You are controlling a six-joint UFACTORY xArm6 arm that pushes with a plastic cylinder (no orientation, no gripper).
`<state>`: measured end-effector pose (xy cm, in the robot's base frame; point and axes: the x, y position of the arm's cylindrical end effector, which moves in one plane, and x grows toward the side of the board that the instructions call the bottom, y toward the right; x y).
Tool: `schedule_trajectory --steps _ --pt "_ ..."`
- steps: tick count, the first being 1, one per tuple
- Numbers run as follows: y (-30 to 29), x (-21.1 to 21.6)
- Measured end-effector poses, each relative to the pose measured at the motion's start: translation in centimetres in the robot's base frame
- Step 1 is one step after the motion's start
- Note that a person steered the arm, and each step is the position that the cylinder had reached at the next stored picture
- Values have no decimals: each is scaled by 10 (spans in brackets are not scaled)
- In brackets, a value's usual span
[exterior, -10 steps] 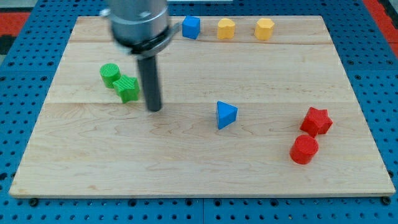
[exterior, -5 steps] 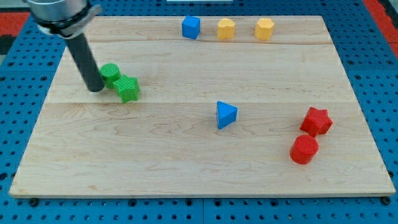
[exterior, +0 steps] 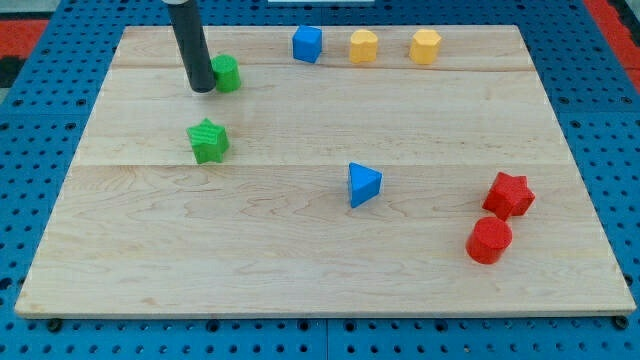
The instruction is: Push the green circle to the left of the blue cube
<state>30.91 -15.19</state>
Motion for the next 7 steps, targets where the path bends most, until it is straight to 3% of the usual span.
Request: schedule_trajectory --steps 5,6,7 --pt "74 -42" --pt "74 -42" --pt "78 -15"
